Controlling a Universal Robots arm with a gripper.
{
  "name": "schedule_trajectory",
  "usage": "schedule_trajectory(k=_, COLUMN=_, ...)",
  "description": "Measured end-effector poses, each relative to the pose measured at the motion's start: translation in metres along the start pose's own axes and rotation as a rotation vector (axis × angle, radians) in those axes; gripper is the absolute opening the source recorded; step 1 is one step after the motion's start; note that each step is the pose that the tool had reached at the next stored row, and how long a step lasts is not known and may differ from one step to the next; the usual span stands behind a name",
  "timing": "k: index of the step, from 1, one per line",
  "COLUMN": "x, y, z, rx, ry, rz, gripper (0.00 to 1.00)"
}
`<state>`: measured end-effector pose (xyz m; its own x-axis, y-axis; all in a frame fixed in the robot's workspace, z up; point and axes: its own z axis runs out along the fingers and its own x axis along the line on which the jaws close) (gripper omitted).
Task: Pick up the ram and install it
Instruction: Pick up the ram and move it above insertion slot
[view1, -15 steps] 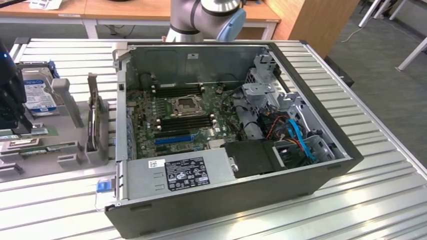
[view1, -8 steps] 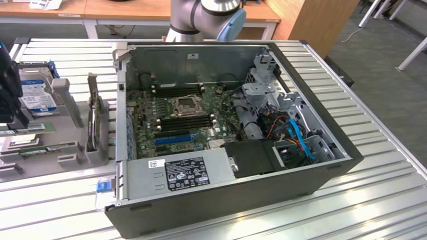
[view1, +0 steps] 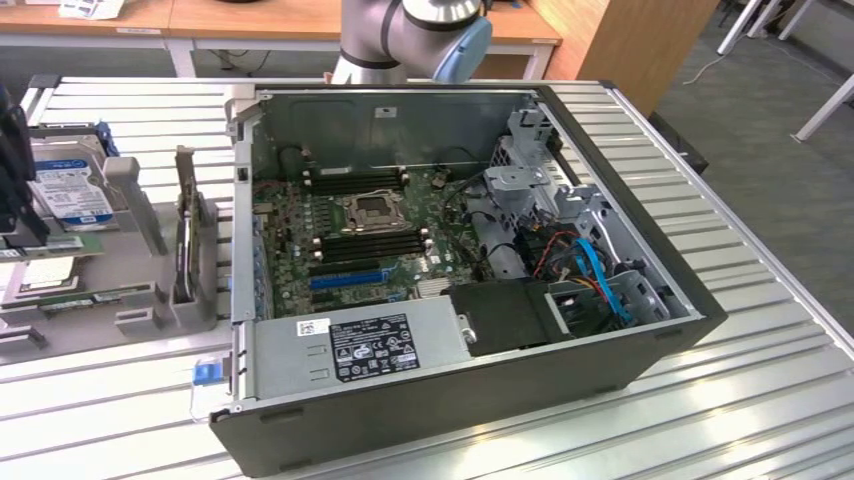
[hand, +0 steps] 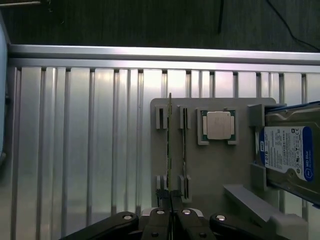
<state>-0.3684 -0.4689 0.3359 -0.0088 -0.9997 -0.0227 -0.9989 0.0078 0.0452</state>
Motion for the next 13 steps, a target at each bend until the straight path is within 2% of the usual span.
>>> schedule_trajectory(k=13, x=-0.001, y=0.0012, z=-0.0285, rx=0.0, ry=0.0, rz=0.0, gripper=0.12)
